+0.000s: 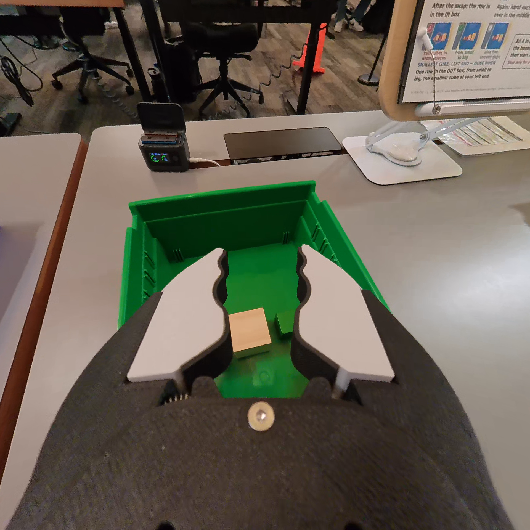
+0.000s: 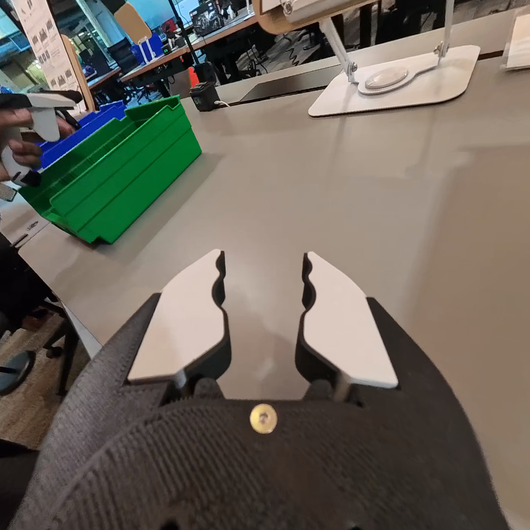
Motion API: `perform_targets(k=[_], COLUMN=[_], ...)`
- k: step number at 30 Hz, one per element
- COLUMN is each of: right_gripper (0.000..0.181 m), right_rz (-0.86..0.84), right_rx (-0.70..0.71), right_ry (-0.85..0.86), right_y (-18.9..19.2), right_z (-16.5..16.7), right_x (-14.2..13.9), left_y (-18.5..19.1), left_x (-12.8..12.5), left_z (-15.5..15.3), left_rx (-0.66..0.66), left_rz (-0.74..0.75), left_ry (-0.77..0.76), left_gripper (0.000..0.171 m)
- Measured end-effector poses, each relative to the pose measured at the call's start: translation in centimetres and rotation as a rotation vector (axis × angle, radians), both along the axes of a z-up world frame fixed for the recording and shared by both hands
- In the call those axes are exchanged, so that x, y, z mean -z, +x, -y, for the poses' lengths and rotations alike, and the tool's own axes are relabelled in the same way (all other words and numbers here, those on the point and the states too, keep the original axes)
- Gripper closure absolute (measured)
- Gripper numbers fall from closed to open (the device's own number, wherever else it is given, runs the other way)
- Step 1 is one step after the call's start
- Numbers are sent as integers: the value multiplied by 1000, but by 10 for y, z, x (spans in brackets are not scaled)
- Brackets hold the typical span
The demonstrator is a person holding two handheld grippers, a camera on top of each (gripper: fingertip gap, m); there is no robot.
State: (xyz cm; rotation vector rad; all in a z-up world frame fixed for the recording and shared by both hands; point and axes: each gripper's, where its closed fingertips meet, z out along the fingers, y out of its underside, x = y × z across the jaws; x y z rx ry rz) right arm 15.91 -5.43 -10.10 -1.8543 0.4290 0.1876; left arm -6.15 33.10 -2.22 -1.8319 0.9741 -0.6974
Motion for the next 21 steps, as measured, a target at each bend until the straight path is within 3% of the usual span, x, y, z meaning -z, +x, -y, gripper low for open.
perform_targets(k=[6, 15, 18, 21], right_gripper=[124, 137, 132, 128], right_rz=[19, 296, 357, 314], right_rx=[17, -11, -28, -81], right_ry=[24, 128, 119, 99], right_y=[3, -9, -11, -20], right_z=[3, 4, 2, 0], right_x=[-10, -35, -32, -26], left_y=[0, -2, -2, -1], left_x=[4, -5, -4, -4], left_z=[-1, 0, 2, 6], left_rx=[-7, -4, 23, 55], left_rz=[-43, 14, 10, 15], left_ry=[30, 17, 0, -19], left_gripper=[122, 127, 134, 135])
